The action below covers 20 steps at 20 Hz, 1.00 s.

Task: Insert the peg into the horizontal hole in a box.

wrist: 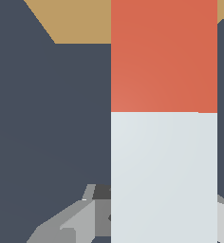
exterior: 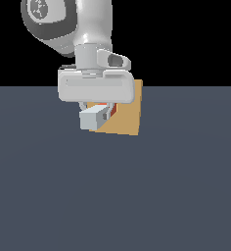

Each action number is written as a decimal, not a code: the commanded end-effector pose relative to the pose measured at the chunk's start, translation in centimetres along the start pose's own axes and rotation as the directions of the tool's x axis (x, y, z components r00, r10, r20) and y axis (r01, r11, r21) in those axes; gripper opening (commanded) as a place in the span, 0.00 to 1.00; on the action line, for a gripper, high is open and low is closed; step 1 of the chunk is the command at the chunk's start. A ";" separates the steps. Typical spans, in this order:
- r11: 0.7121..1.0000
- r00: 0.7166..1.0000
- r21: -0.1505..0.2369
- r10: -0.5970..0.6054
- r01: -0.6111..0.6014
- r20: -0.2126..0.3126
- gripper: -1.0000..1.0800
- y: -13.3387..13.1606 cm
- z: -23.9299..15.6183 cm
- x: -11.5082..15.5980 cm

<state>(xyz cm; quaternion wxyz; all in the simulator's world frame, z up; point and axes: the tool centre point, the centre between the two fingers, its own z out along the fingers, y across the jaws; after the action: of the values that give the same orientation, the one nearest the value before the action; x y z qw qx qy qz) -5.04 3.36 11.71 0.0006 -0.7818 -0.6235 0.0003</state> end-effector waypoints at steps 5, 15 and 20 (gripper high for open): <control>1.000 1.000 0.000 0.000 0.000 0.000 0.00 0.0 0.0 0.4; 1.000 1.000 -0.002 0.001 -0.001 -0.001 0.00 -0.1 -0.1 6.3; 1.000 1.000 -0.003 0.001 -0.001 -0.001 0.00 -0.1 -0.1 10.0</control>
<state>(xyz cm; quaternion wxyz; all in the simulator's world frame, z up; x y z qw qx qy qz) -3.24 12.15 11.68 0.0010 -0.7816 -0.6238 0.0007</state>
